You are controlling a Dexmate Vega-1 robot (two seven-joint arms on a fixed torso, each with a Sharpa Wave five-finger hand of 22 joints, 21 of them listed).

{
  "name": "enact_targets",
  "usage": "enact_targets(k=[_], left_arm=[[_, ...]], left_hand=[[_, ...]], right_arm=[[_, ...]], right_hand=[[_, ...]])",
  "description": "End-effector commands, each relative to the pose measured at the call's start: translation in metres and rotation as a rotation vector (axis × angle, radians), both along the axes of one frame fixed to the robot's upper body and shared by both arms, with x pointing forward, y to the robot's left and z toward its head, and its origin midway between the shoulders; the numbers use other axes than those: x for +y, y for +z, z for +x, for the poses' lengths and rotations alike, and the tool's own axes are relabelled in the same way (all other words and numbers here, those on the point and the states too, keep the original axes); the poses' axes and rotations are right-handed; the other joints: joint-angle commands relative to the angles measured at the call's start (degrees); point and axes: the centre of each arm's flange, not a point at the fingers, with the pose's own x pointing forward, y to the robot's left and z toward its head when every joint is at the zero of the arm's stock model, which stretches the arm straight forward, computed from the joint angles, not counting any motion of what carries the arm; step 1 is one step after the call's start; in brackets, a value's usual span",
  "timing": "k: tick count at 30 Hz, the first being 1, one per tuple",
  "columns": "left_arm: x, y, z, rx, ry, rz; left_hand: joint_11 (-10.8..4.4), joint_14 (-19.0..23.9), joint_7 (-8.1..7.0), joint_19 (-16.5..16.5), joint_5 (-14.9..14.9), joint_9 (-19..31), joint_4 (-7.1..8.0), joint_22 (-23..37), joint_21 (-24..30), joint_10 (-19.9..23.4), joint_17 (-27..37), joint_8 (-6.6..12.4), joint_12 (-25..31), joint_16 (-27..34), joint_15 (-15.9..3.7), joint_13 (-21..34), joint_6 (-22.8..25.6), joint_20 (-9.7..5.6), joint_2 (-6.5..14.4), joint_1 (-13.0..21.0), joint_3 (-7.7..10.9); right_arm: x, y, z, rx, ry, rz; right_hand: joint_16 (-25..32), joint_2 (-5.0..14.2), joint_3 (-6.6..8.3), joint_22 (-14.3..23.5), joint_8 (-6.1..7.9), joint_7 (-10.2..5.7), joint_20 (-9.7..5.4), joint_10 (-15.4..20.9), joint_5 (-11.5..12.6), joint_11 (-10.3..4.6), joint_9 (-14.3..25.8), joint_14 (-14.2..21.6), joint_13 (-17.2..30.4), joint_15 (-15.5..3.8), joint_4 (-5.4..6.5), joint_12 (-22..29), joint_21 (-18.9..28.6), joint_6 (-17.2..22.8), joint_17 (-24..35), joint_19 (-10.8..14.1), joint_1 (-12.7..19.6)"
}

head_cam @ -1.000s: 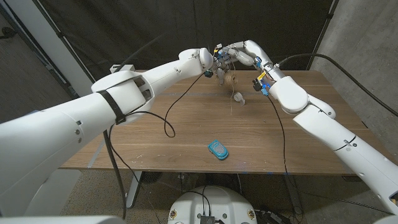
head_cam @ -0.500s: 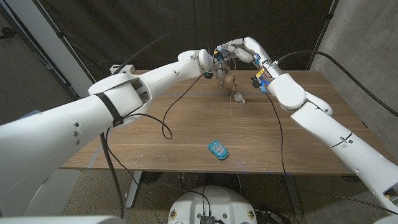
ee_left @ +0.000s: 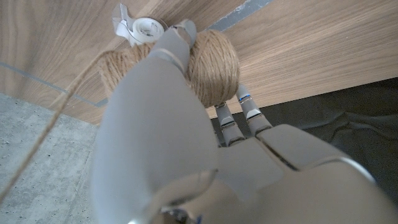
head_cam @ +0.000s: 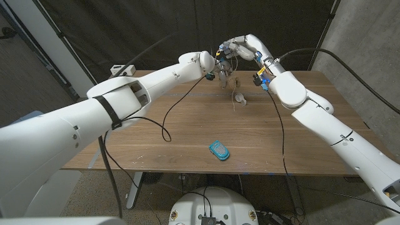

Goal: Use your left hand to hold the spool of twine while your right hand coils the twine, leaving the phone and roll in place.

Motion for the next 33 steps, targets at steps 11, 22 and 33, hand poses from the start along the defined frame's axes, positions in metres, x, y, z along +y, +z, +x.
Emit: enact_targets(k=[11,22,33], left_arm=[[-0.006,-0.008,-0.006,0.005,-0.021,0.025],[-0.007,-0.011,-0.008,0.008,-0.037,0.032],[-0.005,-0.013,-0.014,0.005,-0.065,0.043]], left_hand=[[4.80,2.44,4.63,-0.40,0.40,2.84,0.52,-0.12,0.57,6.62,2.41,1.21,0.23,15.52,0.47,0.78,6.01,0.23,6.49,-2.83,0.29],[4.77,2.42,4.77,-0.51,0.45,2.80,0.52,-0.21,0.80,6.80,2.42,1.26,0.17,15.62,0.58,0.59,6.24,0.22,6.43,-2.79,0.30],[4.56,2.46,4.45,-0.50,0.48,2.77,0.54,-0.27,1.01,6.86,2.33,1.26,0.25,15.70,0.31,0.70,6.27,0.15,6.49,-2.75,0.30]], right_arm=[[-0.017,0.018,-0.003,-0.070,-0.058,0.004],[-0.019,0.031,0.000,-0.098,-0.084,-0.004],[-0.018,0.038,0.008,-0.103,-0.103,-0.010]], right_hand=[[-0.07,0.00,0.09,0.19,-0.45,0.08,-1.49,0.36,0.00,0.26,0.19,0.57,0.18,-6.38,-0.11,-0.37,0.46,0.37,0.45,0.15,0.58],[-0.23,0.03,0.10,0.19,-0.61,0.14,-1.48,0.53,0.01,-0.18,0.22,0.63,0.22,-6.44,-0.02,-0.48,0.56,0.43,0.51,0.05,0.51],[-0.31,0.03,0.08,0.19,-0.68,0.09,-1.49,0.54,0.00,-0.18,0.24,0.57,0.25,-6.27,-0.03,-0.57,0.68,0.52,0.60,0.09,0.53]])
